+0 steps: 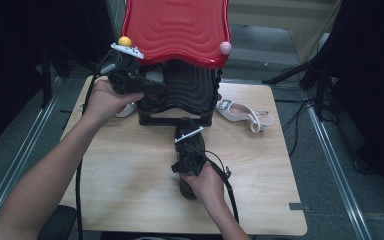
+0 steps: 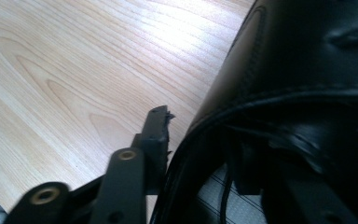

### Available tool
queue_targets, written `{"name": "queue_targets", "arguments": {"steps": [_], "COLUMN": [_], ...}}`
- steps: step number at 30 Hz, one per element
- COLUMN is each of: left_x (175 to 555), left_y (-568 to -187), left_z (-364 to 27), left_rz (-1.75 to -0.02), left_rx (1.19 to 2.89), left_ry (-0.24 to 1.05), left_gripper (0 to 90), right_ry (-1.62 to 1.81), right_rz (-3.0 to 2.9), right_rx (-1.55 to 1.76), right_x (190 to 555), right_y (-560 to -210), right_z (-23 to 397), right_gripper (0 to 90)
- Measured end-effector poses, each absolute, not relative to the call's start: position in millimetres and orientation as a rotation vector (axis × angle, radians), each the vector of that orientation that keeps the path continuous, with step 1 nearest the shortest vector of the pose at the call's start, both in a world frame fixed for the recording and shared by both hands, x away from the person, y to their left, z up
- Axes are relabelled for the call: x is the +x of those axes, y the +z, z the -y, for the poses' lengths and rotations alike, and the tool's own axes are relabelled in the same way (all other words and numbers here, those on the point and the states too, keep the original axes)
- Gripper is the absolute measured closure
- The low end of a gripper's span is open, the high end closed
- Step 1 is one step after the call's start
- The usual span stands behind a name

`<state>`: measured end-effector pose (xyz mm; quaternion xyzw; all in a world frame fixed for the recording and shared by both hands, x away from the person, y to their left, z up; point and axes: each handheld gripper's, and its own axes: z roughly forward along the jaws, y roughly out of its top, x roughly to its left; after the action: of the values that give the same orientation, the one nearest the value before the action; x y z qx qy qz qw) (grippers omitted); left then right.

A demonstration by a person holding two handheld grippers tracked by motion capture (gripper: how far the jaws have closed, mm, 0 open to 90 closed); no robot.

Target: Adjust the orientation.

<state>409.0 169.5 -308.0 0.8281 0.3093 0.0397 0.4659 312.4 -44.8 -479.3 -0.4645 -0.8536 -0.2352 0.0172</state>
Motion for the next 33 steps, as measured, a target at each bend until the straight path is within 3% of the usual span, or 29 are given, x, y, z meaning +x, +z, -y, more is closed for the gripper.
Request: {"name": "queue_targets", "arguments": {"steps": [6,11,23,33], "left_x": [410.2,415.7,429.9,443.1], "left_y": [-290.1,-275.2,-241.8,-236.4], "left_z": [-168.3,-169.5,-167.5,-158.0], "left_rz": [-0.74,-0.745,-0.763,-0.799], "left_rx": [2.025,2.016,2.004,2.015], "left_ry": [0.133,0.156,0.239,0.282], "left_gripper": [87.9,88.3,88.2,88.2], "right_ry": [-0.742,-0.783,-0.878,-0.934], "right_rz": [2.653,2.606,2.54,2.499], "right_rx": [-1.425,-1.391,-1.399,-1.382], "right_x": [312.4,317.0,324.9,329.6], "right_y": [-474.5,-469.5,-448.7,-436.5], "right_z": [57.3,76.2,108.6,122.2], "right_gripper": [80.2,84.8,87.1,87.2]}}
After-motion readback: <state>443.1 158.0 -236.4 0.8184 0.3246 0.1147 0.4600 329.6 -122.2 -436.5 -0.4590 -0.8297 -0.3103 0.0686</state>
